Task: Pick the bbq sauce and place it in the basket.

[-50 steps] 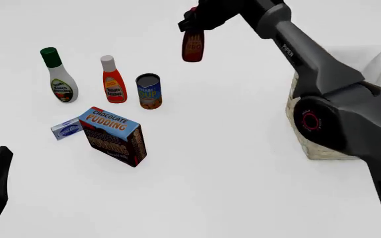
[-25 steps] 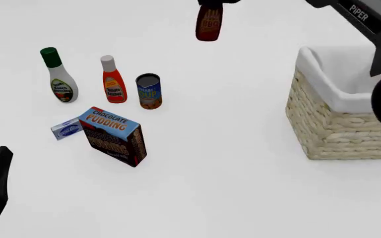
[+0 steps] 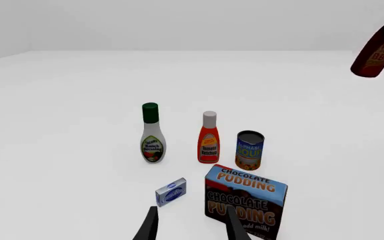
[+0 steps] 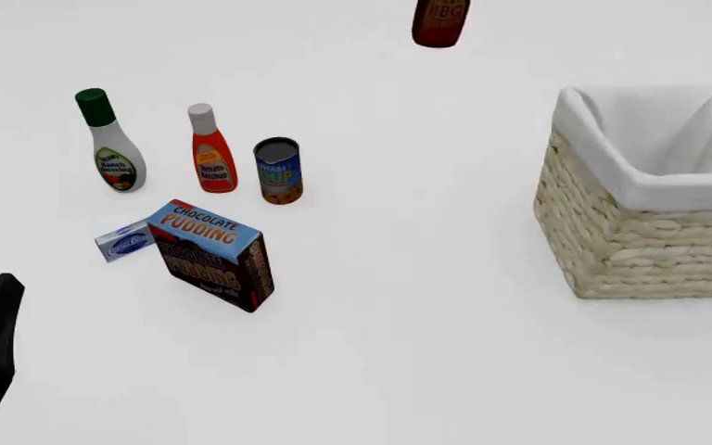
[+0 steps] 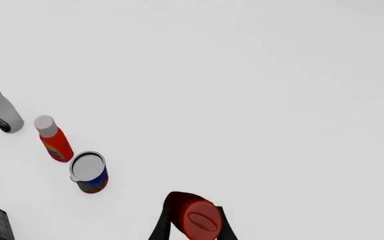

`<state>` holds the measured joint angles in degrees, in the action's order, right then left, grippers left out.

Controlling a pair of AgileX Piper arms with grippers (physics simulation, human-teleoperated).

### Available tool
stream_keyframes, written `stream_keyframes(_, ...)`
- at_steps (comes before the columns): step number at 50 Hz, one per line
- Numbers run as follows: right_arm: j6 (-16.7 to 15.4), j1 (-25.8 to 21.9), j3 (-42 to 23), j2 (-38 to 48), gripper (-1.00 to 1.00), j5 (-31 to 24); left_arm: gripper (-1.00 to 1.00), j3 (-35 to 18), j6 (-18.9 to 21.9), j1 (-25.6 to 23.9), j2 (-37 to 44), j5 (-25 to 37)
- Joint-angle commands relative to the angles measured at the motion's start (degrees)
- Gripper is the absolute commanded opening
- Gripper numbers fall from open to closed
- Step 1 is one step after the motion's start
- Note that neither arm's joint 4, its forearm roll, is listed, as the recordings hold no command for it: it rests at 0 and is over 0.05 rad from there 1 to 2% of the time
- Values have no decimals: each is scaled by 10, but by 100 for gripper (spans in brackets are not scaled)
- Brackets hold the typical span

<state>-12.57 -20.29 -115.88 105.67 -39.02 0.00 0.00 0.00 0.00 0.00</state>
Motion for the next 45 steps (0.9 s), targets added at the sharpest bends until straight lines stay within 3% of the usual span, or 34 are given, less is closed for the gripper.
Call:
stream_keyframes(1,6,26,46,-60,-100,10,100,0,0,0,0,0)
stream_keyframes(23,-2,85,134,-166,-100,16,100,0,0,0,0,0)
stream_keyframes(45,-7,164,176,-218,-100,22,100,0,0,0,0,0)
